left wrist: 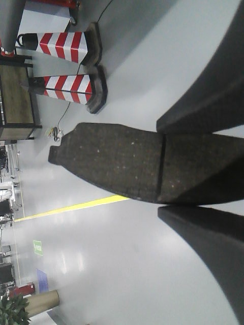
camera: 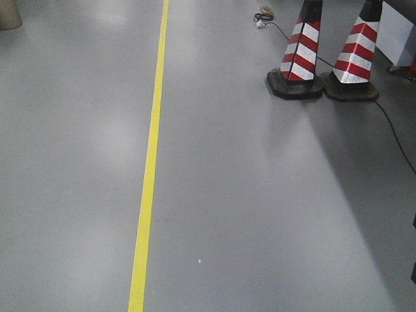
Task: Move and align brake pads A on conveyor
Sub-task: 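Drive along the yellow floor line past the striped cones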
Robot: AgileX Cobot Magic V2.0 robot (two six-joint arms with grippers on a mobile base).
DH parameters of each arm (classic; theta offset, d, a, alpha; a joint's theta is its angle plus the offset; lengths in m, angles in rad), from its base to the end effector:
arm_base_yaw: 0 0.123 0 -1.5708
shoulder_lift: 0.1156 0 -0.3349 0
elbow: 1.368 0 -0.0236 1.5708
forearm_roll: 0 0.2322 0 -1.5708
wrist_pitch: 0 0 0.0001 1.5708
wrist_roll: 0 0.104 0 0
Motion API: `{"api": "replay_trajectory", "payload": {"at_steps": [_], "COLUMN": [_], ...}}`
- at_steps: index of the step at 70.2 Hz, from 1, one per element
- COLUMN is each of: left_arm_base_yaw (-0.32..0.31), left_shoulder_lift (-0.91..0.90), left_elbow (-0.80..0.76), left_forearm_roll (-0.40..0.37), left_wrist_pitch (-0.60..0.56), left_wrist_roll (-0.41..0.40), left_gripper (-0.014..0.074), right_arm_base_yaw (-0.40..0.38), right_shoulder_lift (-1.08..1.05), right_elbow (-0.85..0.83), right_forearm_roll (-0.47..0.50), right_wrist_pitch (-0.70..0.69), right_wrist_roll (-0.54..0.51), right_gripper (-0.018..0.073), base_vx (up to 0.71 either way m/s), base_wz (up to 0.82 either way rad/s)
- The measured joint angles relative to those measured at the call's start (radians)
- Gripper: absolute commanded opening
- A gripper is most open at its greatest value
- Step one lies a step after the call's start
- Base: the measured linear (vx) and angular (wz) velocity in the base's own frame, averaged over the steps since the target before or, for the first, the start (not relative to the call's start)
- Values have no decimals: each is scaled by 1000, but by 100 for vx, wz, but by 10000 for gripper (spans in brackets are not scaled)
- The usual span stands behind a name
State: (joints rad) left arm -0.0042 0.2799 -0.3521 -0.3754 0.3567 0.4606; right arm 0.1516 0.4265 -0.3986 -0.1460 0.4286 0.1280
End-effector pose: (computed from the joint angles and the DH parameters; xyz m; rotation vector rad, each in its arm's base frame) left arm 0.0180 -0.0134 0.2942 0.1904 1.7334 -0.0368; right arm 0.0409 -0.0001 0.2959 -0.1112 1.9324 0.0392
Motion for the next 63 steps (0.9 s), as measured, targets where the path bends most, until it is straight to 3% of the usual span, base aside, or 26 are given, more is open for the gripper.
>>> {"api": "replay_trajectory", "payload": {"at_steps": [63], "left_arm_base_yaw": [0], "left_shoulder_lift": [0], "left_elbow": [0], "left_forearm_roll": [0], "left_wrist_pitch": [0], "left_wrist_roll": [0], "left_gripper": [83], "right_arm_base_yaw": [0], "right_shoulder_lift": [0], "right_elbow": [0], "right_forearm_roll": [0], "right_wrist_pitch": [0], "right_wrist_roll": [0], "right_gripper": [48], "base_vx": [61], "base_wz": [1]}}
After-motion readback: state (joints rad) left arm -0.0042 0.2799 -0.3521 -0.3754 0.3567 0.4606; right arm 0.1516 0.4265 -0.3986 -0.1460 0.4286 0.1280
